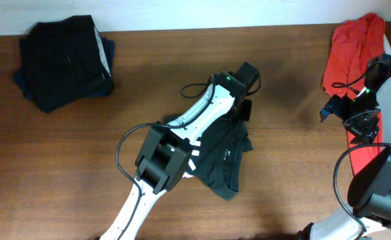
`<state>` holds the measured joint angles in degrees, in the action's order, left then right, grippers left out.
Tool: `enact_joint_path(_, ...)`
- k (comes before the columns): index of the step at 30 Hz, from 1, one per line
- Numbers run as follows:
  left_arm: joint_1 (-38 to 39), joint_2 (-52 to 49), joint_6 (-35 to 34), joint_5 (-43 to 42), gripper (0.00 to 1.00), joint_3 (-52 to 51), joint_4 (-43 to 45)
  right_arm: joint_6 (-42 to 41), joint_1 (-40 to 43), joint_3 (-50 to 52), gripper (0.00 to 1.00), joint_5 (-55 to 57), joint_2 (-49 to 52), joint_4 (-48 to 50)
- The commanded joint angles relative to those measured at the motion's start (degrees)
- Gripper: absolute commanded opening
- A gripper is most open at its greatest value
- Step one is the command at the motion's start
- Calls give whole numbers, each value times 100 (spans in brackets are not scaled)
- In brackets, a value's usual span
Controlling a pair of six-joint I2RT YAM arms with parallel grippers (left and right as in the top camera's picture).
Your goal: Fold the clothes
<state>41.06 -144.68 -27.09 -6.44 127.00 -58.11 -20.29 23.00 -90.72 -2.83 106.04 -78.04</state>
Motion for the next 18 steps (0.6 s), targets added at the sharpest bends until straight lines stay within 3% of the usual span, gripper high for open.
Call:
enact_joint_path(1, 146, 13, -24, -168, 0, 2, 114, 35, -11, -46, 99, 11, -35, -17)
enact_joint_path(8, 293, 1023, -24, -173, 1, 24, -243, 35, -11, -46, 99, 9, -35, -15)
enact_joint_path(9, 293, 1255, -26, -170, 7, 24, -424, 35, -11, -46, 99, 11, -35, -17)
enact_joint_path(10, 293, 1462, -26, -168, 25, 24, -621, 35, -11, -46, 99, 11, -35, -17)
enact_joint_path(11, 293, 1644, -26, -168, 59, 24, -817, 35, -11, -46, 99, 9, -35, -15)
enact_joint_path(13, 232, 2017, 0, -164, 92, 24, -1346, 35, -11, -46, 99, 11, -35, -15)
enact_joint_path(14, 199, 2107, 24, -127, 99, 24, -1545, 35, -11, -46, 99, 9, -35, -17)
enact_joint_path(18, -146, 2286, 35, 699, 99, 22, -2743, 35, -11, -48, 99, 9, -35, -17)
